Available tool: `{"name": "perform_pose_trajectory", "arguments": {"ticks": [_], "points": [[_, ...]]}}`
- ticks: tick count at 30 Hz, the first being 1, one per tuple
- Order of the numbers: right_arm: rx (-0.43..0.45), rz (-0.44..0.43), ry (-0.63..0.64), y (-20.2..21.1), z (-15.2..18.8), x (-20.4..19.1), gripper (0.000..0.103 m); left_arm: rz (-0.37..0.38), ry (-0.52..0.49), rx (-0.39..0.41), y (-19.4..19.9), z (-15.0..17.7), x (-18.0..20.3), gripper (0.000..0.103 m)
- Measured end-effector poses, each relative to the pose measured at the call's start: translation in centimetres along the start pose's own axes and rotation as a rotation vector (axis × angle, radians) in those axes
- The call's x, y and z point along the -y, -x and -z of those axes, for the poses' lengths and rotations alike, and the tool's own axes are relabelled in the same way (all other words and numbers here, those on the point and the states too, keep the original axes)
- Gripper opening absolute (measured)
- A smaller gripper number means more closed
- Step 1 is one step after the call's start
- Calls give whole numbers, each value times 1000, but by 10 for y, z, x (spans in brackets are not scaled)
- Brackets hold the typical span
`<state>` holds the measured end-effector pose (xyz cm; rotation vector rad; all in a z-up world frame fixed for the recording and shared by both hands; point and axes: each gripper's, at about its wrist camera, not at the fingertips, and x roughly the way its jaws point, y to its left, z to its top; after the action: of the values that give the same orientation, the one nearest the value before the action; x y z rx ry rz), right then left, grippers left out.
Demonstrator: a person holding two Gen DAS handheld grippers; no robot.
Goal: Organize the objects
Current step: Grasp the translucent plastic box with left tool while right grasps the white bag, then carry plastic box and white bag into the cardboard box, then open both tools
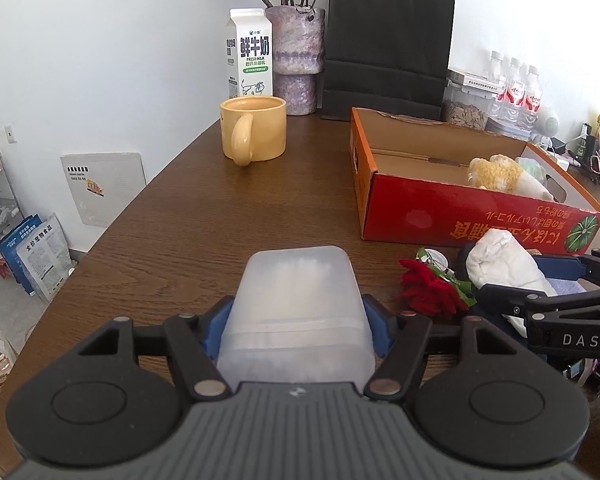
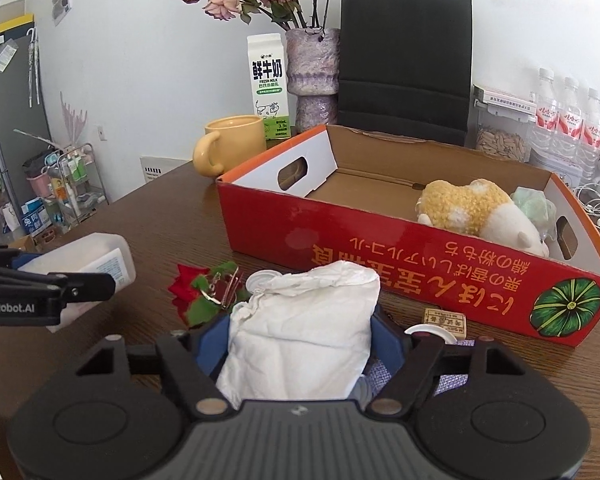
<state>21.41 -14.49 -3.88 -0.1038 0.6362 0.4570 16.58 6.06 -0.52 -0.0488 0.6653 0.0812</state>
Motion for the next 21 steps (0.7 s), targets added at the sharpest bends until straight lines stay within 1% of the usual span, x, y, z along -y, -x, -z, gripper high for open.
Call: {"name": "perform_pose_trajectory", "arguments": {"ticks": [2, 12, 21], "points": [[7, 5, 6, 3, -1, 0, 72, 2, -1, 7, 4, -1, 2, 68], [69, 7, -2, 25, -8, 4, 71, 17, -26, 58, 24, -14, 21, 68], [147, 18, 1, 44, -27, 18, 71, 43, -47, 106, 26, -41, 51, 68]]}}
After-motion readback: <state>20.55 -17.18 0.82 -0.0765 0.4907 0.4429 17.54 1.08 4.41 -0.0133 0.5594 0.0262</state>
